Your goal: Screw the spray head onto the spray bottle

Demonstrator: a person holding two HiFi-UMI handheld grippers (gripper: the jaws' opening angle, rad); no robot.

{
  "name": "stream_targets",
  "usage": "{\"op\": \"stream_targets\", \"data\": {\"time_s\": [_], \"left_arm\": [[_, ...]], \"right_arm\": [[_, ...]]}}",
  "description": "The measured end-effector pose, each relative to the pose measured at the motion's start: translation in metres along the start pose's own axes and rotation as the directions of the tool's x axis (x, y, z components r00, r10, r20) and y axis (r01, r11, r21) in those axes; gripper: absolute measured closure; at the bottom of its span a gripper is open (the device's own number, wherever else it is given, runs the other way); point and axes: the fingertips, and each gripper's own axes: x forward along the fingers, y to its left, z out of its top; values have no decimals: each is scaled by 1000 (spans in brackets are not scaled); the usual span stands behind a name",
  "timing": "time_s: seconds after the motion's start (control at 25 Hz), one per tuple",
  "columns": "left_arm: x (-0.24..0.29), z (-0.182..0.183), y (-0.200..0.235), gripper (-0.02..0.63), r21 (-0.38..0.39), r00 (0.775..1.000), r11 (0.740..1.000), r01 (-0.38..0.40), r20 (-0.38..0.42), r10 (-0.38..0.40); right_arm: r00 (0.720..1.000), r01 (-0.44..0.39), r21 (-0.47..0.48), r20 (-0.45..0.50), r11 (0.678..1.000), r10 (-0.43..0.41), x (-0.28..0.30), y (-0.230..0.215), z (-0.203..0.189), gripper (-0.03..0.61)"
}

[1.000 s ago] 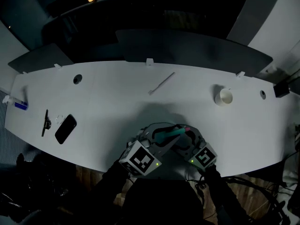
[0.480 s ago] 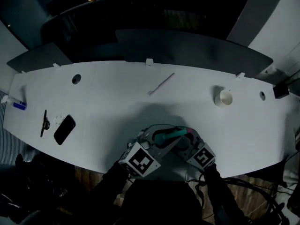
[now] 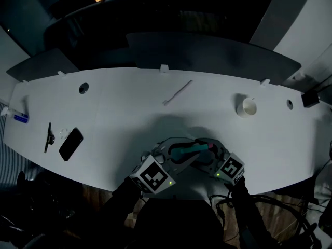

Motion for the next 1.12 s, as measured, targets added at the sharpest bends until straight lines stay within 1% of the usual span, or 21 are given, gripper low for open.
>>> {"op": "stream_targets", "data": {"time_s": [0.04, 0.08, 0.16, 0.24, 0.28, 0.32, 0.36, 0.4, 0.44, 0.48, 0.52, 0.56, 0.64, 0.68, 0.72, 0.76, 0.8, 0.88, 0.96, 1.04, 1.12], "left_arm": [[0, 1, 1, 506, -1, 1000, 1000, -25, 10, 25], [1, 1, 2, 506, -4, 998, 999, -52, 18, 52], [2, 2, 4, 505, -13, 993, 993, -115, 36, 115], [1, 3, 6, 506, -25, 983, 984, -175, 51, 176], [0, 3, 7, 506, -36, 979, 981, -192, 57, 193], [0, 2, 8, 506, -48, 979, 981, -190, 63, 193], [0, 2, 8, 506, -60, 983, 984, -170, 67, 174], [-1, 2, 7, 506, -73, 988, 989, -132, 68, 137], [-1, 2, 6, 506, -81, 994, 993, -82, 65, 87], [-2, 1, 3, 506, -82, 998, 996, -25, 60, 30], [-3, -1, 1, 506, -73, 998, 997, 31, 52, -28], [-5, -3, -2, 505, -59, 996, 995, 85, 38, -83], [-8, -7, -7, 505, -35, 986, 985, 166, 9, -166], [-8, -8, -8, 505, -31, 982, 982, 187, 3, -187], [-7, -7, -8, 505, -31, 981, 981, 193, 6, -193], [-7, -5, -7, 504, -34, 983, 982, 186, 20, -185], [-7, -3, -6, 503, -41, 985, 985, 167, 43, -165], [-10, 1, -2, 502, -55, 990, 993, 104, 105, -98], [-14, 3, 3, 490, -59, 987, 998, 26, 159, -16], [-17, 5, 7, 428, -53, 981, 998, -30, 191, 39], [-18, 6, 7, 390, -48, 978, 998, -37, 203, 45]], "right_arm": [[993, 113, 19, 24, 993, -113, -3, 1, 1, 272], [977, 211, 40, 35, 977, -212, -3, 3, 3, 272], [932, 358, 79, 37, 930, -361, 1, 6, 4, 272], [893, 440, 109, 50, 891, -447, 6, 6, 6, 272], [887, 448, 114, 63, 887, -457, 8, 4, 7, 272], [897, 426, 109, 73, 898, -435, 9, 4, 8, 272], [920, 376, 96, 79, 922, -383, 10, 4, 8, 272], [948, 302, 75, 83, 950, -308, 10, 5, 9, 273], [973, 211, 45, 82, 976, -214, 11, 6, 9, 273], [991, 108, 9, 77, 994, -109, 12, 8, 9, 273], [998, 0, -32, 63, 999, 2, 12, 10, 9, 273], [993, -108, -68, 40, 992, 110, 13, 12, 6, 272], [957, -291, -103, -26, 951, 289, 13, 14, -1, 272], [936, -351, -100, -53, 931, 347, 14, 14, -3, 272], [922, -387, -93, -72, 917, 381, 14, 14, -3, 271], [915, -400, -91, -83, 912, 394, 15, 13, -3, 270], [918, -395, -92, -86, 914, 388, 15, 13, -2, 270], [938, -344, -88, -69, 935, 339, 15, 13, -2, 272], [959, -282, -86, -56, 955, 278, 17, 14, -5, 272], [971, -236, -85, -48, 968, 233, 17, 16, -7, 272], [978, -207, -64, -16, 976, 207, 17, 17, -7, 270]]}}
